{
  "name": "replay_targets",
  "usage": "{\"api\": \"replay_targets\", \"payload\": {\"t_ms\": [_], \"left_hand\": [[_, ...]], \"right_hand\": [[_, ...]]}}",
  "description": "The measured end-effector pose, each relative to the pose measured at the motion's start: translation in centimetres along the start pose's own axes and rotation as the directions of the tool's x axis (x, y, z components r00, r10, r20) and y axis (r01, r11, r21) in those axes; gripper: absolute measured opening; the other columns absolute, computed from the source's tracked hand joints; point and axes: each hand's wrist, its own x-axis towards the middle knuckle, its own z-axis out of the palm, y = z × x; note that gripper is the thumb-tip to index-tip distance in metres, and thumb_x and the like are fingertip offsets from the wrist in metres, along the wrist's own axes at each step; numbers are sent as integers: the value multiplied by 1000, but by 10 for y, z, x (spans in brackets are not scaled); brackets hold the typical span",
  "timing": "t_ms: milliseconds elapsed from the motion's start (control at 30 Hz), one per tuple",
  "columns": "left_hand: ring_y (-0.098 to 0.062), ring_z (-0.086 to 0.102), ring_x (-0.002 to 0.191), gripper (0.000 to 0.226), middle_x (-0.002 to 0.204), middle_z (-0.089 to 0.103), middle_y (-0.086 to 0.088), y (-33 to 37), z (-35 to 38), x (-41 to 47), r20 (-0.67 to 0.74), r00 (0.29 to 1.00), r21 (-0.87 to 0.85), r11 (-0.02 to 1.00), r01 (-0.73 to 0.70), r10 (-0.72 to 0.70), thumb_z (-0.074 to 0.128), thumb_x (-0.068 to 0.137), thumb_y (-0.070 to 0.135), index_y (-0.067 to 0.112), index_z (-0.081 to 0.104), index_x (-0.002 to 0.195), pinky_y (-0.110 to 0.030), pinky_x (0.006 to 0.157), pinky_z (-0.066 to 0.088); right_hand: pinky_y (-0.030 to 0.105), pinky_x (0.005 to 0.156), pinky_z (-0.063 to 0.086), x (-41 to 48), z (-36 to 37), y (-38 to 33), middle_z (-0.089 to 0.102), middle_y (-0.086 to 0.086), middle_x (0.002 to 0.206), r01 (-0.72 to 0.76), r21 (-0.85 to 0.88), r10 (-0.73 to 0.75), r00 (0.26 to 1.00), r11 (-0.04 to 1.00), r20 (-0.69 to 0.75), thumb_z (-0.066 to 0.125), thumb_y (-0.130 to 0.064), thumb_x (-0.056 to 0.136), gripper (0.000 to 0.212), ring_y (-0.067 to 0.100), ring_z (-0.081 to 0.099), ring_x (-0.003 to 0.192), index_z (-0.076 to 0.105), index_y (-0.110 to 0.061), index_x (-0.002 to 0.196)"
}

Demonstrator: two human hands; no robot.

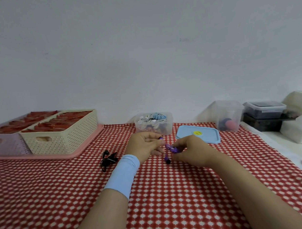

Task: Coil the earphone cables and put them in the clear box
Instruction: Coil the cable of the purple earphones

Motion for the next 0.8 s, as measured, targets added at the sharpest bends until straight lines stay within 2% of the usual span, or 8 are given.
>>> {"api": "replay_targets", "payload": {"t_ms": [67,167,267,400,567,667,733,800], "left_hand": [[-22,73,67,20,80,75,-12,0,0,0,12,1000,-4,1000,-14,14,76,80,1,3,72,100,-29,62,61],[-20,73,69,21,85,74,-13,-1,-1,0,49,998,36,999,-31,29,76,81,1,8,71,101,-30,63,61],[-19,73,70,21,81,74,-11,-4,-4,1,45,999,90,996,-22,18,78,79,3,7,72,98,-33,66,62],[-17,73,71,22,83,73,-9,-5,-7,2,45,999,108,994,-17,12,76,81,1,5,71,103,-34,69,62],[-18,72,85,23,96,70,-5,4,-5,12,12,1000,131,991,-24,23,71,85,0,18,71,99,-36,71,62],[-16,70,75,25,94,70,-5,22,-10,28,-9,1000,113,993,-17,18,67,85,-4,18,70,97,-34,65,62],[-16,70,70,26,93,69,0,33,-17,46,-55,997,189,981,-42,53,69,85,1,19,70,103,-31,64,62],[-13,70,75,25,93,69,5,42,-27,66,-95,989,317,945,-77,113,72,84,11,23,70,106,-27,69,59]], "right_hand": [[39,79,54,0,2,-3,73,1,87,-17,-16,17,1000,1000,9,77,-39,83,21,20,67,84,77,-23,96],[30,69,52,2,8,-10,72,-7,81,-46,-75,46,999,996,-2,76,-57,77,35,10,66,76,77,-27,95],[30,72,57,7,15,-19,71,-11,80,-78,-243,76,997,967,-16,75,-65,71,42,5,64,75,78,-31,94],[31,71,55,11,20,-26,71,-7,84,-54,-349,56,998,935,-5,68,-47,85,24,12,64,79,76,-27,96],[38,76,58,23,11,-24,70,-3,84,-61,-279,43,997,958,-70,64,-30,85,13,16,65,79,74,-23,90],[36,76,57,42,-8,-29,70,-5,83,-34,-206,6,991,978,-136,66,-26,84,8,16,65,78,71,-24,78],[35,76,56,59,-22,-35,70,-5,84,0,-190,-37,981,982,-191,69,-27,84,9,16,64,79,67,-25,75],[33,75,53,79,-34,-41,68,-4,86,38,-222,-86,974,974,-209,70,-25,85,5,18,62,81,70,-21,84]]}}
